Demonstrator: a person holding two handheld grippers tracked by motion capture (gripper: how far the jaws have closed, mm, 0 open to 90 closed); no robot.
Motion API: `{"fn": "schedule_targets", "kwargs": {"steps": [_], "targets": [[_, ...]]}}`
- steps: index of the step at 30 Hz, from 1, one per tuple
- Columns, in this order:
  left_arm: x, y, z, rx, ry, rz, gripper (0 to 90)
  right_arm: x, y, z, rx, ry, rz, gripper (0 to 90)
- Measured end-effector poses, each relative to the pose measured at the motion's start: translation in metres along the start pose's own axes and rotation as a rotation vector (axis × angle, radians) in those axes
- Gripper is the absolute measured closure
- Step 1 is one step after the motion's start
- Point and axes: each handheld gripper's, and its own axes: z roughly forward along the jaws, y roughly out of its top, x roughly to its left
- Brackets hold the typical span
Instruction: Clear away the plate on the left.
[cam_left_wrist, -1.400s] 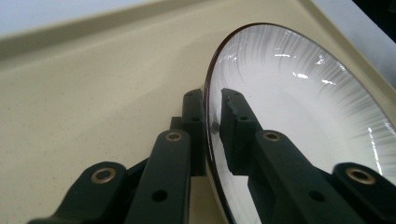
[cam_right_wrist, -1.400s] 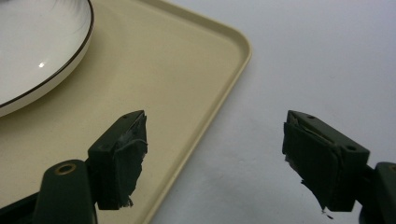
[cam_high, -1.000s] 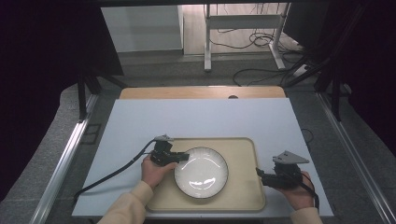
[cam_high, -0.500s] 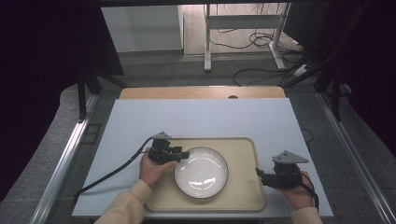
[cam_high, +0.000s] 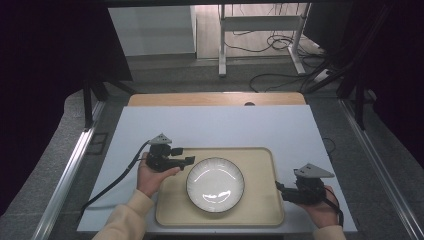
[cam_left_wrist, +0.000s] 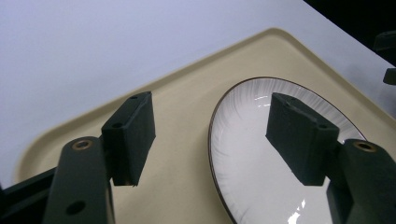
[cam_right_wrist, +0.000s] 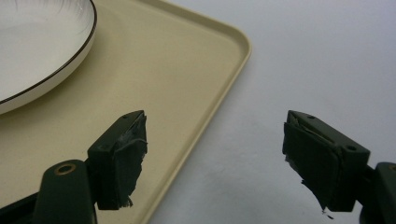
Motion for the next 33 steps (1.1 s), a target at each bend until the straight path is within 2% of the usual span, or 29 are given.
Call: {"fn": "schedule_targets", "kwargs": {"steps": [4,10,12,13,15,21,23,25,26,28,30,33], "targets": [[0.0,0.002,-0.013,0.004,0.019,0.017,29.6,0.0,-0.001,-0.001,0.004,-0.007,0.002,22.5],[0.0,-0.007,-0.036,0.003,0.029,0.027,28.6,-0.001,-0.002,-0.001,0.008,-0.01,0.005,22.5],[0.003,-0.012,-0.043,-0.001,0.0,-0.001,28.2,-0.002,-0.002,-0.002,0.003,-0.012,0.009,22.6],[0.005,-0.015,-0.047,-0.003,0.002,-0.015,28.0,-0.003,-0.002,-0.002,0.001,-0.013,0.011,22.5],[0.006,-0.022,-0.055,0.014,0.054,0.004,28.1,-0.004,-0.002,-0.003,-0.002,-0.015,0.017,22.4],[0.007,-0.042,-0.078,0.011,0.111,0.009,28.1,-0.003,-0.001,-0.001,-0.002,-0.007,0.015,22.3],[0.007,-0.051,-0.085,0.027,0.142,0.018,27.5,-0.003,0.0,0.0,-0.002,-0.003,0.013,22.3],[0.009,-0.062,-0.092,0.031,0.144,-0.007,27.5,-0.003,0.0,0.0,-0.004,0.0,0.016,22.3],[0.008,-0.066,-0.094,0.034,0.16,-0.006,27.5,-0.003,0.0,0.0,-0.005,0.001,0.018,22.3],[0.009,-0.075,-0.1,0.031,0.158,-0.034,27.5,-0.004,0.0,0.001,-0.006,0.005,0.019,22.3],[0.007,-0.079,-0.104,0.045,0.198,-0.009,26.4,-0.004,0.0,0.001,-0.007,0.008,0.021,22.2],[0.004,-0.084,-0.106,0.045,0.212,0.009,24.2,-0.004,0.001,0.002,-0.007,0.014,0.02,22.2]]}}
